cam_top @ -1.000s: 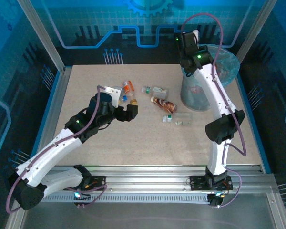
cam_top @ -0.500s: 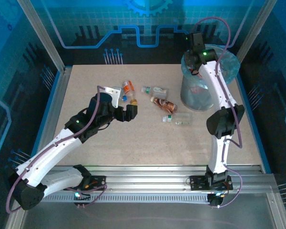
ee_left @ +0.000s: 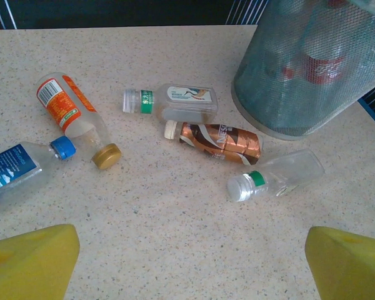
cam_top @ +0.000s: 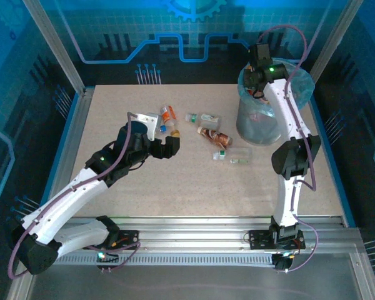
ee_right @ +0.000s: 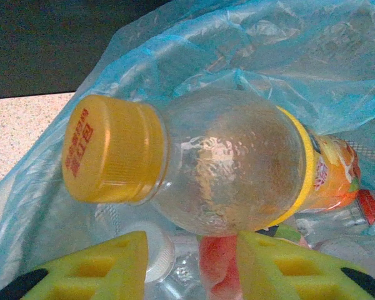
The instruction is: Put the plastic bottles in the bin
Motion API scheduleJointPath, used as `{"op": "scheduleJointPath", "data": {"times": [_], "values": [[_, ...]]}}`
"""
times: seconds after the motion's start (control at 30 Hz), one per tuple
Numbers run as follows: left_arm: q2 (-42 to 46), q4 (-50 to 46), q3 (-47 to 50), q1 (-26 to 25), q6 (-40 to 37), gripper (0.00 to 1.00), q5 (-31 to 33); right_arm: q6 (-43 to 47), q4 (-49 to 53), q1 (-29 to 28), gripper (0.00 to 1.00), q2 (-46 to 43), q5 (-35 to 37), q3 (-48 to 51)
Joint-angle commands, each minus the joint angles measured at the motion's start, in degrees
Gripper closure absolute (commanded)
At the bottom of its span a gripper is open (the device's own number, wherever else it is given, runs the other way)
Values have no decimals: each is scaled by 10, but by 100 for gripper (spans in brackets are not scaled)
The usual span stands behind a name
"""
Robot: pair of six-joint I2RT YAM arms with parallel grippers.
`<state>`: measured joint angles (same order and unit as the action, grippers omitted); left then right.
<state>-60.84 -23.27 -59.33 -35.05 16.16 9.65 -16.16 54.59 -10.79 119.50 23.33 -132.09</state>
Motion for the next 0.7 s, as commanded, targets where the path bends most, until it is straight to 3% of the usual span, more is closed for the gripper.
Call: {"op": "scheduleJointPath", "data": {"times": [0.0,0.4,0.53,0.67], "values": [[-3,4,-22,1,-2,6,6,-13,5,-2,56,-41,1,-19],[11,-1,-23,2,-8,5,23,-1,-4,-65,49,-95,29,1],[21,0,-17,3,-7,4,33,13,-10,-111,48,-104,31,1],[27,1,-13,3,-4,4,48,33,-19,-166,45,-102,-13,1]]}}
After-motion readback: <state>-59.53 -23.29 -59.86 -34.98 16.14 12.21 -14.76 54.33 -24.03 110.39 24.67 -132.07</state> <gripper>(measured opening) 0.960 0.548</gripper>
